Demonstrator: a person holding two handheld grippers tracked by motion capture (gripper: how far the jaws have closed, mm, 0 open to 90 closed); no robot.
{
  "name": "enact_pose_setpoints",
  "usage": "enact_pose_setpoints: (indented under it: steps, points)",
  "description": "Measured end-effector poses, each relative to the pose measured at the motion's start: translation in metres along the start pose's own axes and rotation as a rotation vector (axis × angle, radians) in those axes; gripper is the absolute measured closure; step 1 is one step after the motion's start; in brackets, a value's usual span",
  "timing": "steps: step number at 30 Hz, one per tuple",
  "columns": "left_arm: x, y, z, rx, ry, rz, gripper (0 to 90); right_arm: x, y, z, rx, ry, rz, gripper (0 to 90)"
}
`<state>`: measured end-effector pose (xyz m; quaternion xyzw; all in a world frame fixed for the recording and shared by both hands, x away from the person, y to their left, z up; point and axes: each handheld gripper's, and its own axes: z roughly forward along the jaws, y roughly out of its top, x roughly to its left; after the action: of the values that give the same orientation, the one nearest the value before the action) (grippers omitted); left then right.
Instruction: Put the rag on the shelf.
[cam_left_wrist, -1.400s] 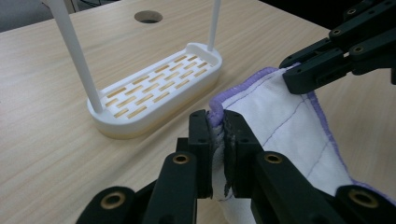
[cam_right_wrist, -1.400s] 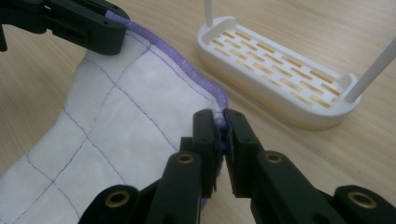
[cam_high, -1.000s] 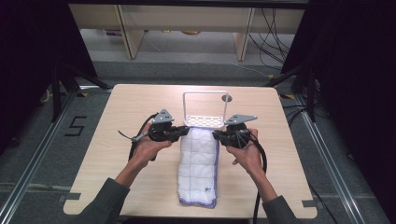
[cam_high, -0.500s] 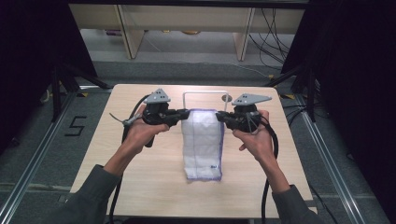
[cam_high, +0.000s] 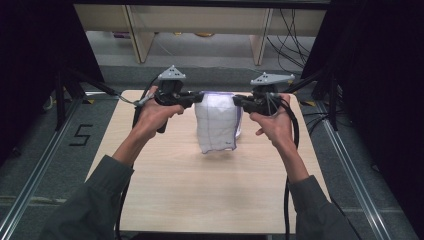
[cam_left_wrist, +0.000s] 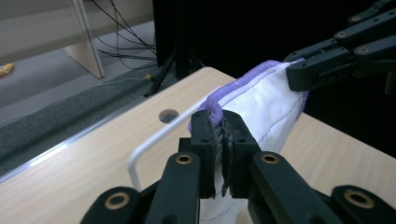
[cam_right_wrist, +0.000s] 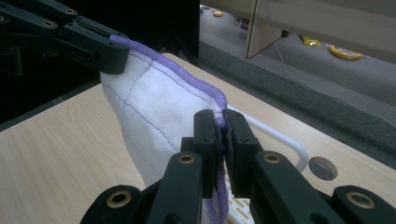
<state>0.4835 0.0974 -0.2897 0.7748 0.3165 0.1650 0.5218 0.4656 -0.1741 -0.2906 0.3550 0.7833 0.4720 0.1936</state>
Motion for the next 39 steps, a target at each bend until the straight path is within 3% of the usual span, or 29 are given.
enact_pose_setpoints:
  steps: [5,16,22,25,29,32,36,39]
  points:
    - [0.007,0.018,0.003,-0.030,0.018,0.012,84.1,-0.009,0.017,0.002,-0.013,-0.015,-0.003,84.5]
    - [0.017,0.034,0.012,-0.047,0.041,-0.009,84.1,-0.025,0.040,0.008,-0.034,-0.044,0.001,84.4]
    - [0.023,0.046,0.017,-0.075,0.051,-0.033,84.1,-0.033,0.054,0.012,-0.045,-0.057,0.026,84.4]
    - [0.023,0.051,0.016,-0.066,0.063,-0.009,84.1,-0.036,0.061,0.013,-0.048,-0.062,0.035,84.4]
    - [0.030,0.061,0.020,-0.084,0.076,-0.016,84.0,-0.040,0.069,0.015,-0.073,-0.069,0.048,84.4]
    - [0.032,0.063,0.024,-0.101,0.073,-0.023,83.9,-0.044,0.072,0.017,-0.072,-0.080,0.035,84.4]
    - [0.041,0.064,0.034,-0.116,0.080,-0.017,83.8,-0.051,0.074,0.027,-0.070,-0.103,0.057,84.4]
    - [0.048,0.062,0.044,-0.148,0.069,-0.042,83.7,-0.055,0.074,0.035,-0.070,-0.117,0.063,84.4]
